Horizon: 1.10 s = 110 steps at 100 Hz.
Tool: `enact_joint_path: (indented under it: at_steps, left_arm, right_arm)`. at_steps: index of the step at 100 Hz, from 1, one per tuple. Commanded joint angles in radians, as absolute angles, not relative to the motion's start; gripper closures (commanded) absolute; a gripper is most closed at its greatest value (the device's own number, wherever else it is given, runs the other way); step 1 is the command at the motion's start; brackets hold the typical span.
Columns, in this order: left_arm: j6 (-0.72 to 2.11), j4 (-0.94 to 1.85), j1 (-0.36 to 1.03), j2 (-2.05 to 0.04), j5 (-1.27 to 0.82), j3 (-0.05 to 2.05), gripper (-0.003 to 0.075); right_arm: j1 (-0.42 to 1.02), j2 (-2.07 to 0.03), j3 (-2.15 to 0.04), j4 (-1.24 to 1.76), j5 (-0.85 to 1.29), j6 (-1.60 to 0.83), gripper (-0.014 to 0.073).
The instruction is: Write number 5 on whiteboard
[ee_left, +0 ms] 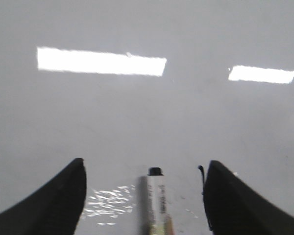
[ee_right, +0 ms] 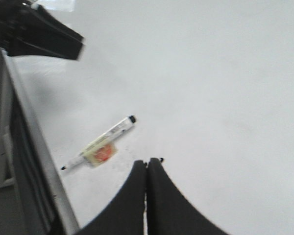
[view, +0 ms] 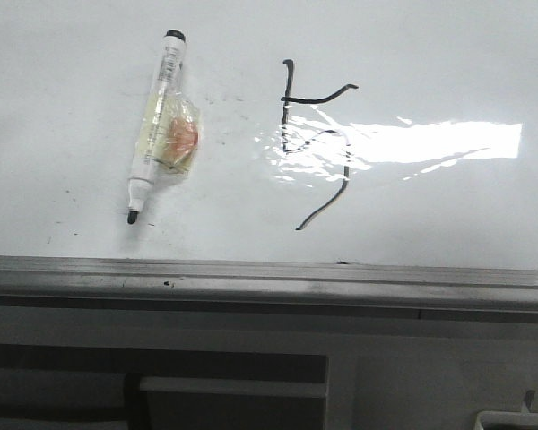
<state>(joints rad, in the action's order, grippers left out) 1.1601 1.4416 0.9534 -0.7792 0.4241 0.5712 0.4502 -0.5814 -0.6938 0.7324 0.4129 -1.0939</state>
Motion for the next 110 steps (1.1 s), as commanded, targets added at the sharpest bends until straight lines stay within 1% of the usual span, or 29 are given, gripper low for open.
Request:
enact_joint_path:
  at_steps: [1,11,17,23,38,49,110]
  left_arm:
    - [1.301,1.479,0.958,-0.629,0.518,0.529,0.0412]
    - [1.398,1.569,0.958,-0.471,0.583,0.444,0.0567]
    - [1.409,1.600,0.958,-0.378,0.595,0.395,0.0664]
    - [1.409,1.614,0.958,-0.295,0.595,0.344,0.0741]
    - [1.409,1.627,0.958,-0.164,0.584,0.265,0.0741]
    - [1.409,1.634,0.958,-0.119,0.582,0.244,0.0741]
    - [1.409,1.634,0.958,-0.115,0.582,0.238,0.0741]
  right_arm:
    - [0.445,-0.486,-0.597,0.747,0.203,-1.091,0.0657]
    - [0.445,-0.365,-0.439,0.747,0.070,-1.091,0.0657]
    - [0.445,-0.290,-0.360,0.747,0.028,-1.091,0.0657]
    - [0.445,-0.230,-0.292,0.749,0.000,-1.091,0.0657]
    - [0.445,-0.116,-0.224,0.751,0.010,-1.091,0.0657]
    - [0.445,-0.095,-0.217,0.751,0.010,-1.091,0.0657]
    - [0.445,-0.095,-0.217,0.751,0.010,-1.091,0.0657]
